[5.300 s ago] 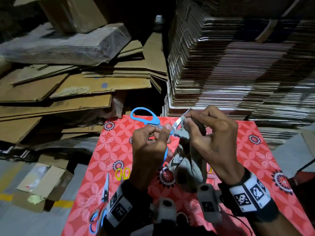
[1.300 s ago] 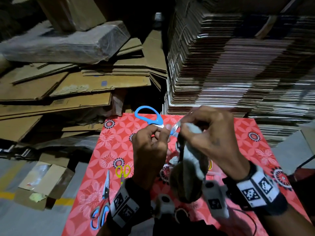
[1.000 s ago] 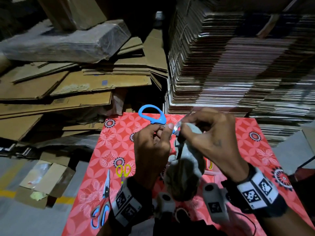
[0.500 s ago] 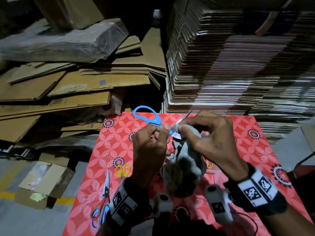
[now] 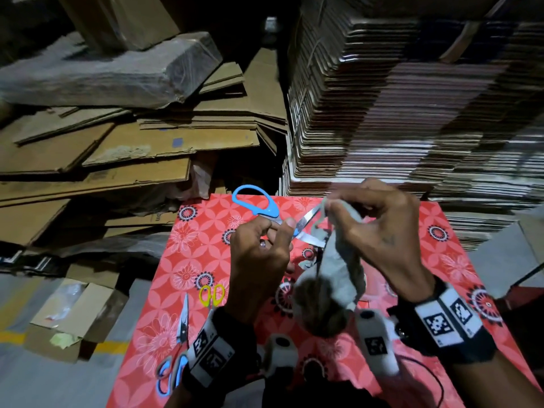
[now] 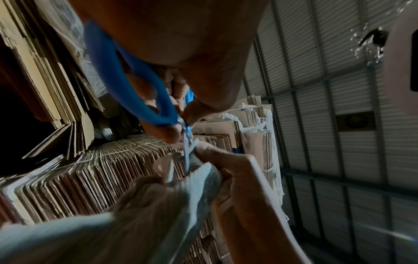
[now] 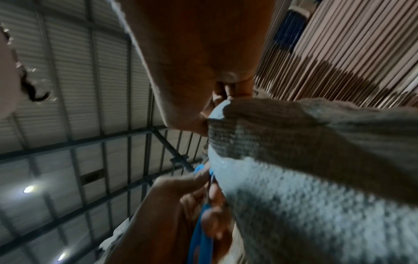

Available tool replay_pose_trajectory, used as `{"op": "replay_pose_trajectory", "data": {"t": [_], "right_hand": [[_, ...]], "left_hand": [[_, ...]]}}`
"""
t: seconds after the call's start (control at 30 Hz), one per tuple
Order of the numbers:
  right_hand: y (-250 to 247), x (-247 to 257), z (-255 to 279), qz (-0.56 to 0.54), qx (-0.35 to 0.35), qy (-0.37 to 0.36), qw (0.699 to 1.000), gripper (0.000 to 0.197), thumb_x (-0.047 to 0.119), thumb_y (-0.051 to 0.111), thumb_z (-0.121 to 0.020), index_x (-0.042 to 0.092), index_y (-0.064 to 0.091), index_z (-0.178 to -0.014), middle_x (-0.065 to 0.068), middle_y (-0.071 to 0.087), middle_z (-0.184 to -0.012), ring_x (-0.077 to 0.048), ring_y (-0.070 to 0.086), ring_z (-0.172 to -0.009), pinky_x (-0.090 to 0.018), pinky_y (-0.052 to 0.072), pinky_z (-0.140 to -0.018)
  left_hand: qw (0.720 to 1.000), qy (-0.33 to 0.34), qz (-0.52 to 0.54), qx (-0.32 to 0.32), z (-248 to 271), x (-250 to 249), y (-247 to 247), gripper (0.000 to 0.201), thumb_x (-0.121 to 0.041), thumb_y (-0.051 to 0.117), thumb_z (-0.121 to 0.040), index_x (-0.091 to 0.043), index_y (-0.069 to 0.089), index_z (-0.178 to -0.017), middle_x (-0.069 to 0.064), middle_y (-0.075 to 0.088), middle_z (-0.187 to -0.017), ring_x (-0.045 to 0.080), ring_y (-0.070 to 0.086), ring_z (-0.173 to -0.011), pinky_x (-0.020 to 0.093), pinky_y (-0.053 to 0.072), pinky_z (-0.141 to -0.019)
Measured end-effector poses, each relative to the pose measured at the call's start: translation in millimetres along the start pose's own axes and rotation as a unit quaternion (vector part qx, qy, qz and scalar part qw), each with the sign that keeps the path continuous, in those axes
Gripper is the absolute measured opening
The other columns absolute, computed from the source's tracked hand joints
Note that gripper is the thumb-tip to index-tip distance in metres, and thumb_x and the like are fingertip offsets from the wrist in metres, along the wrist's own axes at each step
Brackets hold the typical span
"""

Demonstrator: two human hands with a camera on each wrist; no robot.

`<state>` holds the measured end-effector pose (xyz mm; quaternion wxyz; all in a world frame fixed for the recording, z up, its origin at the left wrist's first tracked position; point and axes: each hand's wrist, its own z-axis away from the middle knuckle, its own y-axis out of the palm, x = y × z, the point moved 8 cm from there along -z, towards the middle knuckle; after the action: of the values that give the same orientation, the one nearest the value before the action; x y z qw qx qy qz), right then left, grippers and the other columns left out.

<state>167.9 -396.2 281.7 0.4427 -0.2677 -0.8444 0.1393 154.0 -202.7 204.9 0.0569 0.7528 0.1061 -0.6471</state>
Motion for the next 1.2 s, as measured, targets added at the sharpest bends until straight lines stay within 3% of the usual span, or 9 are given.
{"op": "replay_pose_trajectory", "data": {"t": [0.07, 0.23, 0.37, 0.5, 0.6, 0.73, 0.87, 1.0, 1.2], "right_hand": [[-8, -6, -4, -0.002, -0.028, 0.01, 1.0, 0.02, 0.009, 0.08, -0.083, 0.028, 0.082, -0.084, 0.003, 0.066, -0.07, -0.012, 0.062, -0.066, -0.034, 0.049, -0.058], [11, 14, 15, 0.002, 0.028, -0.033, 0.999, 0.015, 0.009, 0.082, -0.081, 0.022, 0.084, -0.086, 0.006, 0.062, -0.068, -0.007, 0.059, -0.064, -0.024, 0.046, -0.059], [-7, -12, -3, -0.031, -0.011, 0.033, 0.999, 0.018, 0.01, 0.081, -0.082, 0.028, 0.083, -0.081, 0.004, 0.068, -0.07, -0.014, 0.066, -0.066, -0.036, 0.052, -0.059], [-10, -20, -4, -0.106, -0.022, 0.078, 0.991, 0.008, 0.012, 0.084, -0.084, 0.02, 0.083, -0.086, -0.008, 0.075, -0.079, -0.026, 0.071, -0.071, -0.041, 0.057, -0.063], [-13, -25, -5, -0.191, -0.037, 0.096, 0.976, 0.006, 0.004, 0.083, -0.085, 0.008, 0.081, -0.089, -0.011, 0.077, -0.086, -0.014, 0.07, -0.072, -0.027, 0.055, -0.068], [-14, -22, -7, -0.211, -0.038, 0.08, 0.974, 0.008, 0.002, 0.081, -0.087, 0.008, 0.079, -0.091, -0.002, 0.077, -0.086, -0.01, 0.069, -0.078, -0.022, 0.054, -0.075], [-11, -22, -6, -0.247, -0.024, 0.094, 0.964, 0.009, -0.003, 0.076, -0.089, 0.006, 0.075, -0.089, 0.003, 0.072, -0.08, -0.004, 0.063, -0.071, -0.016, 0.051, -0.069], [-8, -11, -6, -0.22, -0.016, 0.072, 0.973, 0.011, -0.003, 0.078, -0.088, 0.008, 0.075, -0.088, -0.003, 0.071, -0.083, 0.004, 0.061, -0.066, -0.009, 0.045, -0.063], [-2, 0, -11, -0.083, -0.039, 0.005, 0.996, 0.014, 0.013, 0.08, -0.086, 0.024, 0.081, -0.094, 0.002, 0.069, -0.086, -0.016, 0.07, -0.081, -0.039, 0.058, -0.069]], "left_hand": [[1.0, 0.002, -0.002, -0.003, 2, 0, -1, 0.041, -0.015, 0.068, -0.1, 0.008, 0.057, -0.068, 0.015, 0.053, -0.052, 0.023, 0.062, -0.037, 0.023, 0.044, -0.04], [1.0, 0.018, -0.009, 0.0, 2, -5, -2, 0.039, -0.012, 0.068, -0.1, 0.005, 0.058, -0.066, 0.022, 0.058, -0.057, 0.016, 0.06, -0.037, 0.019, 0.044, -0.042], [1.0, 0.028, -0.013, -0.001, 3, -7, 0, 0.039, -0.01, 0.068, -0.1, 0.002, 0.059, -0.064, 0.027, 0.055, -0.057, 0.012, 0.058, -0.037, 0.014, 0.042, -0.044], [1.0, 0.013, 0.02, -0.002, 2, -5, -1, 0.037, -0.023, 0.07, -0.096, 0.002, 0.062, -0.07, 0.008, 0.057, -0.052, 0.013, 0.055, -0.034, 0.017, 0.041, -0.042], [0.999, -0.005, 0.05, 0.004, 0, -4, -1, 0.046, -0.032, 0.063, -0.089, 0.013, 0.061, -0.079, 0.0, 0.058, -0.053, 0.02, 0.055, -0.033, 0.019, 0.04, -0.04], [0.998, -0.01, 0.063, 0.003, 1, -4, -1, 0.043, -0.032, 0.063, -0.089, 0.008, 0.059, -0.076, 0.002, 0.055, -0.054, 0.021, 0.056, -0.034, 0.021, 0.039, -0.038], [0.997, -0.004, 0.071, -0.006, 0, -5, -5, 0.045, -0.032, 0.062, -0.09, 0.008, 0.056, -0.072, 0.017, 0.051, -0.059, 0.022, 0.057, -0.034, 0.022, 0.039, -0.039], [0.998, -0.009, 0.063, -0.003, -1, -2, -4, 0.042, -0.034, 0.062, -0.091, 0.004, 0.057, -0.073, 0.004, 0.056, -0.055, 0.024, 0.059, -0.036, 0.024, 0.039, -0.04], [0.998, 0.005, 0.058, -0.008, -1, -5, -3, 0.04, -0.032, 0.063, -0.092, 0.002, 0.059, -0.071, 0.007, 0.059, -0.06, 0.023, 0.06, -0.038, 0.023, 0.042, -0.041]]}}
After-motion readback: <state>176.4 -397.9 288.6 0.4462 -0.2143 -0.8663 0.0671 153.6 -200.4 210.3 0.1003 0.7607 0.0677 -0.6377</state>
